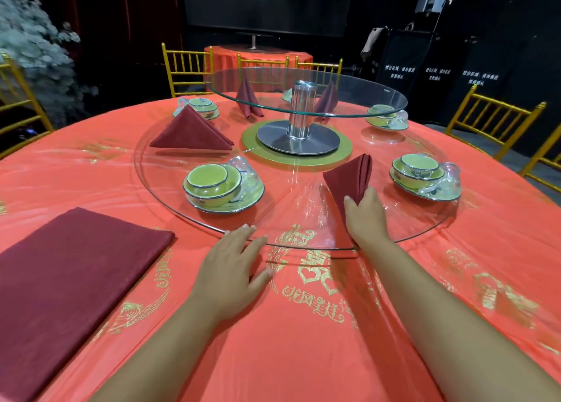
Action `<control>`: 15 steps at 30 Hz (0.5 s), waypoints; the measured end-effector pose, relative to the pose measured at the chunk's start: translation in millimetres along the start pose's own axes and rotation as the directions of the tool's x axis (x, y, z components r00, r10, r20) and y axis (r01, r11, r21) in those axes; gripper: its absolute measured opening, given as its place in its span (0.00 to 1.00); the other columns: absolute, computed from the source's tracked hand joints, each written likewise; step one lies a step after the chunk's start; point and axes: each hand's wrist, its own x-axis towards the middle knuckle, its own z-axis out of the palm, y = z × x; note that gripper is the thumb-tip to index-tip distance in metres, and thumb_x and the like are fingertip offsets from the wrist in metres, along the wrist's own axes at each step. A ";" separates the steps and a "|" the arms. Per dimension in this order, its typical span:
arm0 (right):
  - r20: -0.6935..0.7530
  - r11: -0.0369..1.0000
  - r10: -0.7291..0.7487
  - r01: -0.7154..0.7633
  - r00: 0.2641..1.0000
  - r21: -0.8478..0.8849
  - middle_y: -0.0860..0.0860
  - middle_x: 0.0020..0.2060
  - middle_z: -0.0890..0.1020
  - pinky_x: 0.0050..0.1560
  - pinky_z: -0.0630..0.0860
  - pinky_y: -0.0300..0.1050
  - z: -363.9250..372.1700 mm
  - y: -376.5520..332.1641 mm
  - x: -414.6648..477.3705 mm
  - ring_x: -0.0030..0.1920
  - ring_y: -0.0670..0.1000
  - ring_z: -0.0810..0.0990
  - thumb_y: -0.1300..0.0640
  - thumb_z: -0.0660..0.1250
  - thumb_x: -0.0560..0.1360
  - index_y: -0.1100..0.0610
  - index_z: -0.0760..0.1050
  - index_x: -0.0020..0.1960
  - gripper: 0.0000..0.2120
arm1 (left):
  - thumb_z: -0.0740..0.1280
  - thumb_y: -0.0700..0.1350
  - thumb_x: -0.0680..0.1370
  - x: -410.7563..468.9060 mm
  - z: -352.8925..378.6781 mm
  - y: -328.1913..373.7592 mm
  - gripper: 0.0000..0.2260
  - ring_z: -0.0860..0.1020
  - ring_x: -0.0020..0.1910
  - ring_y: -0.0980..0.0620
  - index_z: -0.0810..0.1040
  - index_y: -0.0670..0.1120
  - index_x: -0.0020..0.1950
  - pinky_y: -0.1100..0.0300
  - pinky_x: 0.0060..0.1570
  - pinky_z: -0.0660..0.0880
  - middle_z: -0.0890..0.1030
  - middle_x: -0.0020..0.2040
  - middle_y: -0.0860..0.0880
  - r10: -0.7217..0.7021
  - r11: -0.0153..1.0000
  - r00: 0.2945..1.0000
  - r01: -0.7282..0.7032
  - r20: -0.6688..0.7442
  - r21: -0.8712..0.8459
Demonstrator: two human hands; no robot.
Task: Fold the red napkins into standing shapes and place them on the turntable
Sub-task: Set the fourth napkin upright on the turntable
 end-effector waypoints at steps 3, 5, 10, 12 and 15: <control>0.041 1.000 -0.017 0.016 0.999 0.016 0.62 0.65 0.72 0.58 0.66 0.46 6.0 -0.8 -8.6 0.64 0.61 0.70 0.59 0.61 0.78 0.65 0.62 0.70 0.23 | 0.59 0.62 0.72 -0.2 0.2 -1.5 0.28 0.72 0.67 0.42 0.77 0.45 0.64 0.45 0.67 0.67 0.75 0.66 0.42 -0.004 1.000 1.000 0.004 -0.002 0.003; 0.062 0.999 -0.012 0.009 0.998 0.040 0.62 0.67 0.70 0.62 0.66 0.46 10.8 -4.6 -10.3 0.66 0.60 0.69 0.60 0.60 0.78 0.65 0.58 0.72 0.25 | 0.59 0.62 0.72 -0.4 0.1 -1.9 0.29 0.73 0.66 0.41 0.78 0.44 0.63 0.44 0.65 0.69 0.76 0.65 0.41 0.000 1.000 1.000 0.000 -0.010 -0.009; 0.099 0.997 0.027 -0.034 0.995 0.071 0.62 0.69 0.68 0.67 0.67 0.52 21.9 -17.9 -2.3 0.67 0.60 0.68 0.60 0.59 0.79 0.65 0.55 0.74 0.26 | 0.65 0.59 0.71 0.0 0.8 -6.4 0.25 0.73 0.66 0.43 0.78 0.47 0.64 0.47 0.65 0.69 0.76 0.66 0.44 -0.013 0.998 0.999 0.011 -0.032 -0.063; 0.111 0.998 0.029 -0.036 0.993 0.056 0.62 0.70 0.66 0.68 0.65 0.53 24.4 -19.6 2.6 0.68 0.61 0.66 0.60 0.59 0.79 0.66 0.54 0.74 0.27 | 0.67 0.58 0.71 0.3 1.6 -6.8 0.25 0.72 0.67 0.44 0.78 0.47 0.64 0.48 0.65 0.69 0.75 0.66 0.45 -0.020 0.997 0.999 0.018 -0.033 -0.071; 0.125 0.999 0.033 -0.038 0.992 0.034 0.62 0.69 0.66 0.67 0.66 0.52 26.6 -18.2 10.7 0.68 0.61 0.66 0.59 0.59 0.79 0.66 0.54 0.73 0.27 | 0.67 0.58 0.70 0.8 2.1 -7.0 0.25 0.72 0.67 0.44 0.78 0.48 0.63 0.48 0.65 0.69 0.75 0.66 0.45 -0.024 0.997 0.999 0.021 -0.033 -0.071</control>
